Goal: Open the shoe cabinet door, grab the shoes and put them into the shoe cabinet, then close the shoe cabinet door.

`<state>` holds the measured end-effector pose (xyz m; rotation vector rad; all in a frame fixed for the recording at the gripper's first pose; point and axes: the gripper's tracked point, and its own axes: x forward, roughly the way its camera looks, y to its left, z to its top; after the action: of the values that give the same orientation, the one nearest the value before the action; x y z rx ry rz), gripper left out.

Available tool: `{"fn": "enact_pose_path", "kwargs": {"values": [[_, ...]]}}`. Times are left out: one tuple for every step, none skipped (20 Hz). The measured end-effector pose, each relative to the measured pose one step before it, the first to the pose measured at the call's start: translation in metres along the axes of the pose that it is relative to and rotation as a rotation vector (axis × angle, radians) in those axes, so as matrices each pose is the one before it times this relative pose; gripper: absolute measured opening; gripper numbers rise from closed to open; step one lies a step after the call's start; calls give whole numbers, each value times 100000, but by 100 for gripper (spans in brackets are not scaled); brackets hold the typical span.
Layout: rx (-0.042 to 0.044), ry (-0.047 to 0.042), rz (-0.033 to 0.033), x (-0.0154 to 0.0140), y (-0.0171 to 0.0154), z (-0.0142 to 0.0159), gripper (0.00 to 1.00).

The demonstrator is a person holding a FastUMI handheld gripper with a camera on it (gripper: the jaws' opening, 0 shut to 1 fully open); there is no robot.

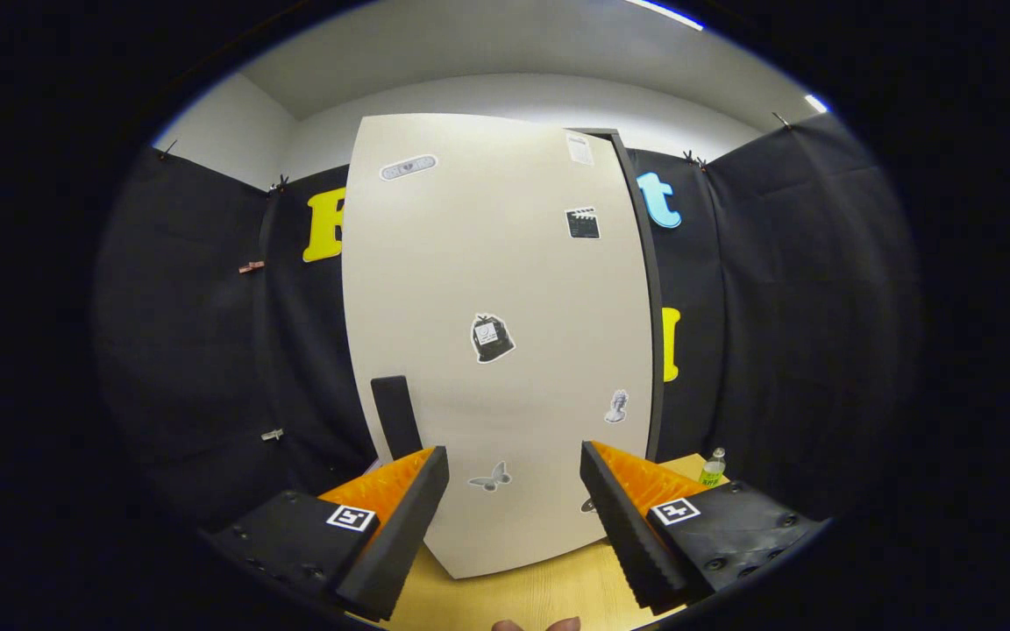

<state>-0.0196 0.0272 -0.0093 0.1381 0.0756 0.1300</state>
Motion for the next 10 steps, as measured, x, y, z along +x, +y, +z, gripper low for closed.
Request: {"fn": "enact_pose_path", "kwargs": {"values": [[1009, 806, 874, -9, 32, -292, 98], [-78, 1008, 290, -31, -248, -422, 98], [-592, 48, -844, -43, -435, -93, 98], [-485, -262, -1014, -21, -548, 60, 98], [-852, -672, -636, -156, -281, 63, 98], [-1296, -585, -1656, -155, -533, 195, 98], [-1277, -1014, -758, -82, -279, 266, 98], [-386, -624, -852, -45, -137, 97, 98], [653, -359, 48, -49, -34, 150, 98], [1143, -307, 208, -99, 108, 143, 98]]}}
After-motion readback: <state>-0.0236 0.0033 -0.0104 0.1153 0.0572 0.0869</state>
